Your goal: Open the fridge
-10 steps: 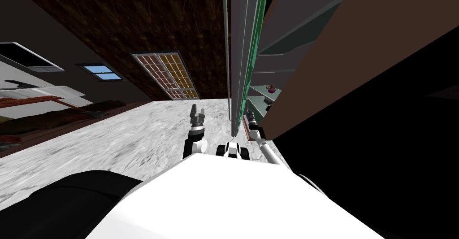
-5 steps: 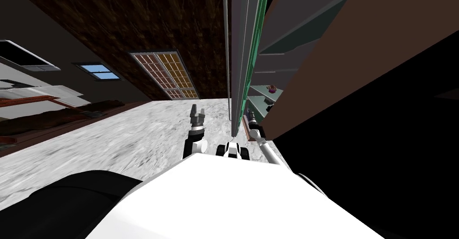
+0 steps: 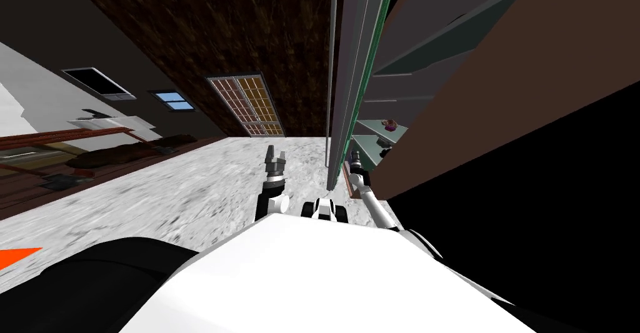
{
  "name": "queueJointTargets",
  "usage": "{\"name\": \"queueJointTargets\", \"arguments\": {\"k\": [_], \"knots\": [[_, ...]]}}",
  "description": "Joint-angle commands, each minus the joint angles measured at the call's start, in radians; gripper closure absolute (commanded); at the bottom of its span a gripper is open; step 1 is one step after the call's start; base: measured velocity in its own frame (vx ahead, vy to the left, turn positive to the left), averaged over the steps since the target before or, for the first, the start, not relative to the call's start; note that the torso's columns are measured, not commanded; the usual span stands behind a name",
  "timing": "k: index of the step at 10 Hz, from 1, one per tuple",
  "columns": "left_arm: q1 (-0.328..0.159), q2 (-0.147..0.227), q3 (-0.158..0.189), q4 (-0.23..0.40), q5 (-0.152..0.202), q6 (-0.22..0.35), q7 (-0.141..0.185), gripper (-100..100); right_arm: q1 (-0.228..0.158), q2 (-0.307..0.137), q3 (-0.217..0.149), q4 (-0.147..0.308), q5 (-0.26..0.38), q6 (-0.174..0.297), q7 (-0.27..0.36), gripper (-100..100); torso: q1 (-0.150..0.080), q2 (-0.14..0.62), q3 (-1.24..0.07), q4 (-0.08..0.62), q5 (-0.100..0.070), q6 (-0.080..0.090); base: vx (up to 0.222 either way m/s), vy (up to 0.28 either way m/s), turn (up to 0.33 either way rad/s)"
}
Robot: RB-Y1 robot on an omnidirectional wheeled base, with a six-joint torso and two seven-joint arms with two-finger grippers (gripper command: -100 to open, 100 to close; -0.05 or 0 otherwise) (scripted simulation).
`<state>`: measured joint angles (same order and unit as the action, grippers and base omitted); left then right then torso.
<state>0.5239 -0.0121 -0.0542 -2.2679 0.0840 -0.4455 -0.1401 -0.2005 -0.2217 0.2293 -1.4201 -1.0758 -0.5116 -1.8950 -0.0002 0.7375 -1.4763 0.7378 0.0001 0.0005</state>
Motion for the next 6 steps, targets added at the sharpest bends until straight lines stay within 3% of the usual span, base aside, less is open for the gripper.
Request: {"name": "queueJointTargets", "arguments": {"k": [1, 3, 4, 6], "knots": [[0.0, 0.0, 0.0, 0.0, 0.0, 0.0, 0.0, 0, -0.057, 0.037, -0.064, 0.075, 0.051, -0.034, 0.0, 100, -0.002, 0.0, 0.0, 0.0, -0.001, 0.0, -0.037, 0.053, 0.198], [0.0, 0.0, 0.0, 0.0, 0.0, 0.0, 0.0, 0, -0.068, 0.037, -0.1, 0.119, 0.051, -0.034, 0.0, 100, 0.001, 0.001, 0.001, 0.0, 0.0, 0.0, -0.026, 0.039, 0.083], [0.0, 0.0, 0.0, 0.0, 0.0, 0.0, 0.0, 0, -0.115, 0.064, -0.14, 0.157, 0.097, -0.064, -0.004, 100, -0.001, 0.0, 0.0, 0.0, 0.0, 0.0, -0.037, 0.057, 0.255], [0.0, 0.0, 0.0, 0.0, 0.0, 0.0, 0.0, 0, -0.128, 0.064, -0.177, 0.204, 0.097, -0.064, -0.004, 100, 0.001, 0.001, 0.0, 0.0, 0.0, 0.0, -0.025, 0.046, 0.06]]}}
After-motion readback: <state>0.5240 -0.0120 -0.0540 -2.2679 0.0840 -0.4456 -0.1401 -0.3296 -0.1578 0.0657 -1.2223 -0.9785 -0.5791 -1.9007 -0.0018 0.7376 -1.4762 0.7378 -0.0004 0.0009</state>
